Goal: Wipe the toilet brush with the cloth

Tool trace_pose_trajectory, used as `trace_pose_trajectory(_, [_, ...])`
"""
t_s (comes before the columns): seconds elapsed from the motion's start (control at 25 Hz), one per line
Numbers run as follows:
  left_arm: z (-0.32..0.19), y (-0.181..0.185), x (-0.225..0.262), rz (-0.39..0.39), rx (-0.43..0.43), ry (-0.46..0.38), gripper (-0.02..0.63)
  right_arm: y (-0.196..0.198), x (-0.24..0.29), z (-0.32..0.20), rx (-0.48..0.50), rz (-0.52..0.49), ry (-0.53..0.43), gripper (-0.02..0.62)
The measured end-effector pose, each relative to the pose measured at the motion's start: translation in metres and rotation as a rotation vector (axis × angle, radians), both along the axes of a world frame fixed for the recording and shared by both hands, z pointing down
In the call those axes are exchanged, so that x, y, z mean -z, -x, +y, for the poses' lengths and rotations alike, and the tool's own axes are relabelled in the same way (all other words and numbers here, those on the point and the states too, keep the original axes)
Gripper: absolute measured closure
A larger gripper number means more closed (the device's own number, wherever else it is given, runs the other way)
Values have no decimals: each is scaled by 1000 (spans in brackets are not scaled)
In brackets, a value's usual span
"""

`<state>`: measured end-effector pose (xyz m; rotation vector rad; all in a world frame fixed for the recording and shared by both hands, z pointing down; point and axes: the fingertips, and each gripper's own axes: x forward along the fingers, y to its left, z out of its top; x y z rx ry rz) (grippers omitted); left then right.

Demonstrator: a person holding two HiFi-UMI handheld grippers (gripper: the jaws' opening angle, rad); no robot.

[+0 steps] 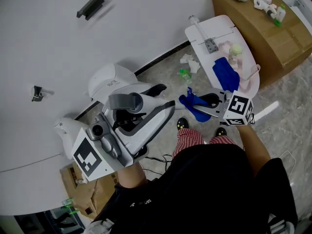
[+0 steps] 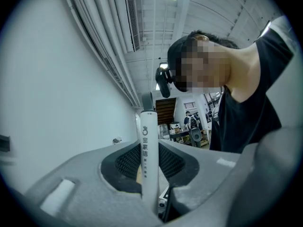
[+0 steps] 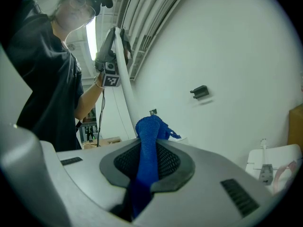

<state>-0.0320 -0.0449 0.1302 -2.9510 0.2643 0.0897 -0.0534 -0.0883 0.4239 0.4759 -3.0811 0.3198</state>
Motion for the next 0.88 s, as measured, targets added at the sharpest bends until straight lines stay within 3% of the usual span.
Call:
trace_pose_trajectory(0.56, [-1, 2, 0, 7, 10, 3, 515, 3, -15, 4, 19, 56, 19, 532])
trace_pose_trajectory(0.88, [-4, 4, -6, -9, 29, 9, 515, -7, -14, 0, -35, 59, 12, 532])
